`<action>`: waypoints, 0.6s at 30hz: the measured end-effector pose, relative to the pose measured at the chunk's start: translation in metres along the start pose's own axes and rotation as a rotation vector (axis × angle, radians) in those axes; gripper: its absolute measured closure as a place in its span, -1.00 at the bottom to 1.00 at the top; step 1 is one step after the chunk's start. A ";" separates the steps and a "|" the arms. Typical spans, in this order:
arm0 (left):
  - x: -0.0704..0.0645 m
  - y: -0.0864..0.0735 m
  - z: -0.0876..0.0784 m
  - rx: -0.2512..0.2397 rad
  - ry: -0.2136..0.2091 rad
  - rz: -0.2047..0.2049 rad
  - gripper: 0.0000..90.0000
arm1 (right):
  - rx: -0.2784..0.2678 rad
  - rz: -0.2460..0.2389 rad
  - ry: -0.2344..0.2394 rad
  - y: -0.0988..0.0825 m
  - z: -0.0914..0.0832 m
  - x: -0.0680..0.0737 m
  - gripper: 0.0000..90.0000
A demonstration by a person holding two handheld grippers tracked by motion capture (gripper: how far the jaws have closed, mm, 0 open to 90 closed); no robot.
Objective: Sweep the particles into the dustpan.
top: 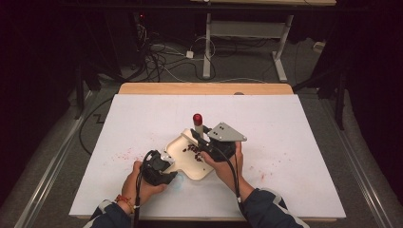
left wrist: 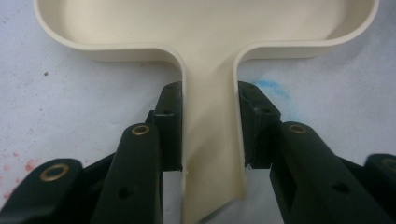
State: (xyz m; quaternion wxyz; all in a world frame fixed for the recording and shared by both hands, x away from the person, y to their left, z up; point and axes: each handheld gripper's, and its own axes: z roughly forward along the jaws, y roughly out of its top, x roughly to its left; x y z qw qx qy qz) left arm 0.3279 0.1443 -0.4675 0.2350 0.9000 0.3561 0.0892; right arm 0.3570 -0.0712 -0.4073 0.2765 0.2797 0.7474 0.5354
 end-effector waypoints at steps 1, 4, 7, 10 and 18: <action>0.000 0.000 0.000 0.000 -0.001 -0.003 0.42 | 0.000 0.000 0.000 0.000 0.000 0.000 0.54; 0.001 0.001 0.001 -0.001 -0.001 -0.002 0.42 | -0.005 -0.004 0.007 0.001 -0.003 0.005 0.55; 0.001 0.001 0.001 -0.003 -0.003 -0.004 0.42 | -0.002 -0.008 0.006 0.002 -0.004 0.007 0.55; 0.002 0.001 0.001 -0.004 -0.004 -0.003 0.42 | -0.009 -0.007 0.015 0.003 -0.006 0.006 0.56; 0.003 0.000 0.000 0.000 -0.009 0.006 0.42 | -0.035 0.008 0.037 0.006 -0.015 -0.006 0.56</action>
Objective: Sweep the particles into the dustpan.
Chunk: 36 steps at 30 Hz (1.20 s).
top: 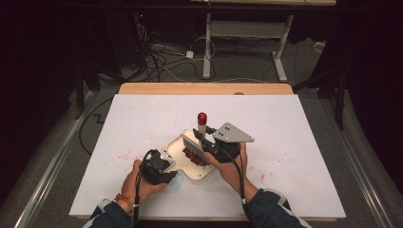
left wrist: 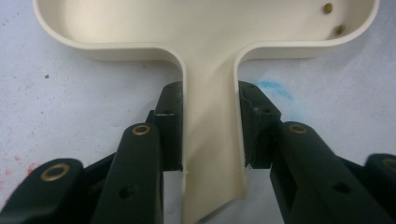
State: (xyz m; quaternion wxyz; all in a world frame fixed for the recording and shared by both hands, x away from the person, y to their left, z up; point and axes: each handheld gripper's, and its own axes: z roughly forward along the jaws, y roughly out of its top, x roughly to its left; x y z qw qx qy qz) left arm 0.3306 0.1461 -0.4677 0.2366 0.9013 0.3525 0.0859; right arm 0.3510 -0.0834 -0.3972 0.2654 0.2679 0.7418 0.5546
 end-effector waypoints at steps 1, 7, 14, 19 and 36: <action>0.000 0.000 0.000 0.004 -0.002 0.003 0.42 | -0.013 -0.001 0.000 0.001 -0.001 -0.003 0.56; 0.002 -0.002 -0.003 0.016 -0.004 0.027 0.42 | -0.055 0.012 0.003 0.011 -0.013 -0.016 0.56; 0.001 -0.008 -0.009 0.025 -0.006 0.068 0.42 | -0.043 0.023 -0.026 0.022 -0.039 -0.034 0.56; -0.003 -0.012 -0.012 0.036 -0.009 0.084 0.42 | 0.021 0.013 -0.072 0.008 -0.054 -0.045 0.56; -0.023 -0.007 -0.010 0.074 -0.006 0.082 0.42 | 0.078 -0.021 -0.185 -0.014 -0.030 -0.019 0.56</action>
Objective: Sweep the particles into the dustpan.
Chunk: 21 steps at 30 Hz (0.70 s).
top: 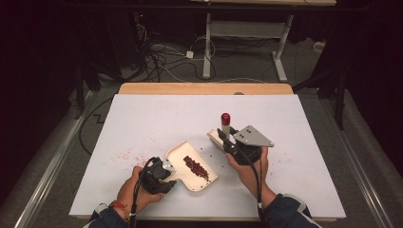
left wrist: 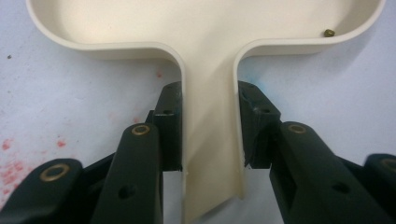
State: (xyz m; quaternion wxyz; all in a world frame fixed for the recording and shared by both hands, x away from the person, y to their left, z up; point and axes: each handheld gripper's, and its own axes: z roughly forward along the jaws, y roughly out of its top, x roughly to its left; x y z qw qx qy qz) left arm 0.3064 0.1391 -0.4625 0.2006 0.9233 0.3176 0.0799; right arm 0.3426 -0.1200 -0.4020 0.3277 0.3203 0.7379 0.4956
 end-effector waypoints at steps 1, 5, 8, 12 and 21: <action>0.000 0.000 0.001 0.000 0.001 0.000 0.42 | 0.000 0.000 0.000 0.000 0.000 0.000 0.56; -0.001 0.002 0.002 -0.004 -0.006 -0.009 0.42 | 0.002 -0.021 0.021 0.002 0.007 0.017 0.55; -0.001 0.003 0.003 0.001 -0.006 -0.008 0.42 | -0.008 -0.016 0.045 0.005 0.007 0.025 0.55; -0.001 0.003 0.003 0.001 -0.007 -0.007 0.42 | -0.019 0.011 0.082 0.009 0.006 0.030 0.56; 0.000 0.002 0.003 0.004 -0.013 -0.009 0.42 | -0.072 0.009 0.136 0.018 -0.010 0.033 0.56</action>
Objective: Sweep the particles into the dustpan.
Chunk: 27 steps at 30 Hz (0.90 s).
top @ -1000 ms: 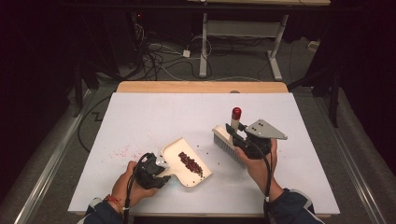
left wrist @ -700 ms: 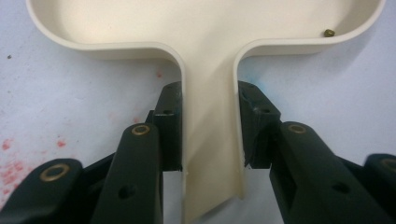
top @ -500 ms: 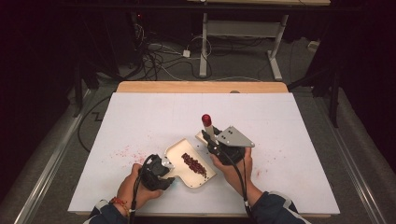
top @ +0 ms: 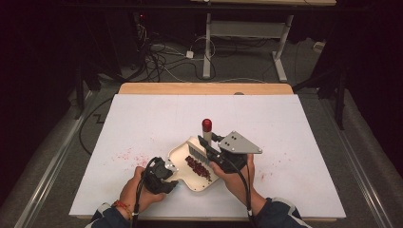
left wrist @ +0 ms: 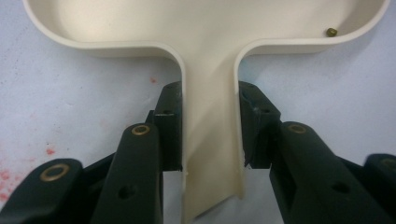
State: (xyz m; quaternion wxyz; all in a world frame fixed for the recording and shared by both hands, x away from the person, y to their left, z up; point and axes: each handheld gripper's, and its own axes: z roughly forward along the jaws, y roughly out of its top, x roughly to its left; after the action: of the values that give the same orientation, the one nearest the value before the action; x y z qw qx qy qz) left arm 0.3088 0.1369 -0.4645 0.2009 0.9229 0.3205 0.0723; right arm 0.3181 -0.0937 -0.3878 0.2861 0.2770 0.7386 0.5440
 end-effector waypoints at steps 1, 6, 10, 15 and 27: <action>0.000 0.000 0.000 -0.001 -0.002 -0.002 0.42 | -0.006 -0.004 -0.012 0.002 -0.002 -0.001 0.56; 0.001 -0.002 0.000 0.000 -0.003 -0.004 0.42 | -0.001 -0.004 -0.041 0.002 -0.010 -0.012 0.56; 0.001 -0.004 -0.001 -0.002 -0.002 -0.005 0.42 | 0.045 -0.040 -0.055 -0.006 -0.015 -0.015 0.56; 0.000 -0.004 0.000 -0.003 0.001 -0.006 0.42 | 0.091 -0.044 -0.053 -0.015 -0.038 -0.024 0.56; -0.002 -0.003 -0.001 -0.002 0.011 -0.003 0.42 | 0.125 -0.049 0.023 -0.021 -0.067 -0.014 0.56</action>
State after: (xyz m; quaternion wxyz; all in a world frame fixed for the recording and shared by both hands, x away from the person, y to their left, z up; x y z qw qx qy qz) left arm 0.3056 0.1383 -0.4647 0.1999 0.9218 0.3231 0.0774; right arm 0.2771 -0.1526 -0.3894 0.2729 0.2699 0.7810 0.4927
